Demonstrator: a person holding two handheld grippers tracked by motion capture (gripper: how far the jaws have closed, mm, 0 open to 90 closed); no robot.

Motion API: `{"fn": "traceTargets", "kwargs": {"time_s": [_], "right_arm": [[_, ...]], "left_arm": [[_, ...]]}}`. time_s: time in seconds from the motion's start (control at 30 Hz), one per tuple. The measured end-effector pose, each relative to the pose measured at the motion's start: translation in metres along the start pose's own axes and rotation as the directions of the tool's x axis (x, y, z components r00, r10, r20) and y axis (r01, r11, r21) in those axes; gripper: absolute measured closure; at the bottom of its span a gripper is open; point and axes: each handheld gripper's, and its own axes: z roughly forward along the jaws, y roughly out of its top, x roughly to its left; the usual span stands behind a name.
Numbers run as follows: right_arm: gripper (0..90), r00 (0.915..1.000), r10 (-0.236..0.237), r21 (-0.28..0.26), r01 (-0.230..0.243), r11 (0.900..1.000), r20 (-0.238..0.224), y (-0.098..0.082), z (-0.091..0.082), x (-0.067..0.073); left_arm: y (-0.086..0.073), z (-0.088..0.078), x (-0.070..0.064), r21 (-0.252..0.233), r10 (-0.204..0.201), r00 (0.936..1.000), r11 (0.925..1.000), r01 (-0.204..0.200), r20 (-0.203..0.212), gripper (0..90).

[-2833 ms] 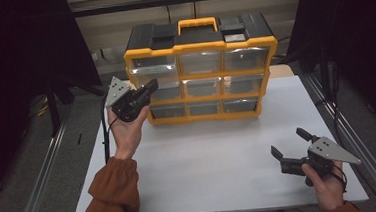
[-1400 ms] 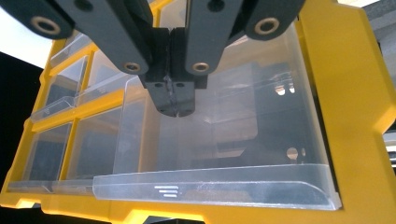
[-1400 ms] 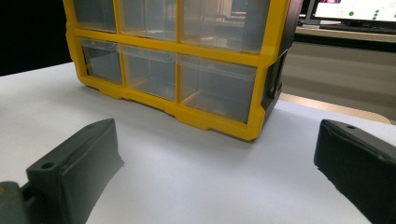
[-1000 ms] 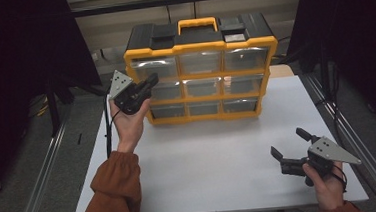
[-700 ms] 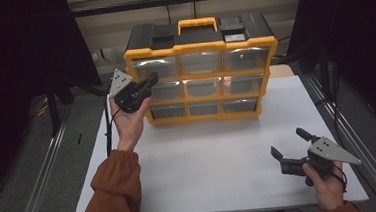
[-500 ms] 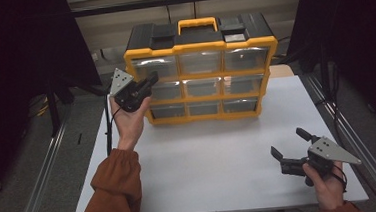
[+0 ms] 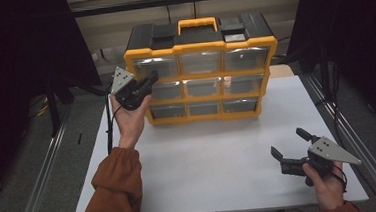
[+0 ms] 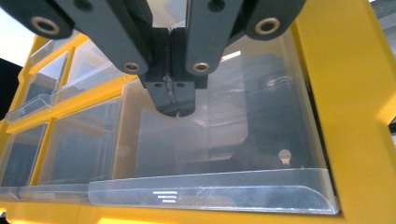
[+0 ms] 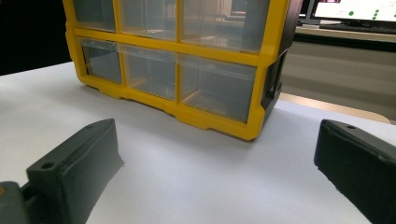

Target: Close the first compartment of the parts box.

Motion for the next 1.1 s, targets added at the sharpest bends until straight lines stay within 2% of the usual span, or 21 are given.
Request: {"fn": "traceTargets", "kwargs": {"time_s": [0.1, 0.17, 0.2, 0.37, 0.5, 0.73, 0.77, 0.8, 1.07, 1.1], "right_arm": [[0.1, 1.0, -0.001, 0.002, 0.001, 1.0, 0.002, 0.0, -0.0003, -0.0001], [0.1, 1.0, 0.0, 0.002, 0.0, 1.0, 0.002, 0.0, -0.0003, -0.0001], [0.1, 1.0, -0.001, 0.002, 0.001, 1.0, 0.002, 0.0, -0.0003, -0.0001], [0.1, 1.0, -0.001, 0.0, 0.001, 1.0, -0.001, 0.0, -0.0001, 0.0001], [0.1, 1.0, -0.001, 0.001, 0.001, 1.0, 0.0, -0.0001, 0.0001, 0.0001], [0.1, 1.0, -0.003, 0.001, 0.003, 1.0, -0.002, -0.0001, 0.0, 0.0001], [0.1, 1.0, -0.003, 0.001, 0.003, 1.0, -0.002, -0.0001, 0.0, 0.0001], [0.1, 1.0, -0.002, 0.001, 0.002, 1.0, -0.001, -0.0001, 0.0001, 0.0001], [0.1, 1.0, -0.002, 0.005, 0.002, 1.0, -0.005, -0.0002, 0.0001, 0.0001], [0.1, 1.0, -0.001, 0.004, 0.001, 1.0, -0.004, -0.0001, 0.0001, 0.0001]], "left_arm": [[-0.0005, 0.0011, 0.0003, -0.004, -0.006, 1.0, 1.0, 0.006, -0.001, 89.8], [-0.0005, 0.0012, 0.0019, 0.003, 0.009, 1.0, 1.0, -0.009, 0.001, 89.8], [-0.0007, 0.0023, 0.001, -0.006, -0.004, 1.0, 1.0, 0.004, -0.002, 89.7], [0.0001, 0.004, 0.0011, -0.002, 0.008, 0.9999, 1.0, -0.008, -0.012, 89.4], [0.0002, 0.0053, 0.0023, -0.002, 0.005, 1.0, 1.0, -0.005, -0.003, 89.4], [0.0003, 0.0075, 0.0026, 0.0, 0.007, 0.9998, 1.0, -0.007, -0.016, 88.7], [-0.0001, 0.0091, 0.0021, -0.014, -0.01, 0.9998, 0.9998, 0.01, -0.019, 88.7], [0.0, 0.0085, 0.0034, -0.003, 0.006, 0.9998, 1.0, -0.006, -0.02, 88.7], [0.0003, 0.0096, 0.0043, 0.0, 0.015, 0.9997, 0.9999, -0.015, -0.018, 88.8], [0.0002, 0.0091, 0.0047, 0.005, 0.026, 0.9995, 0.9997, -0.026, -0.018, 88.9]]}}
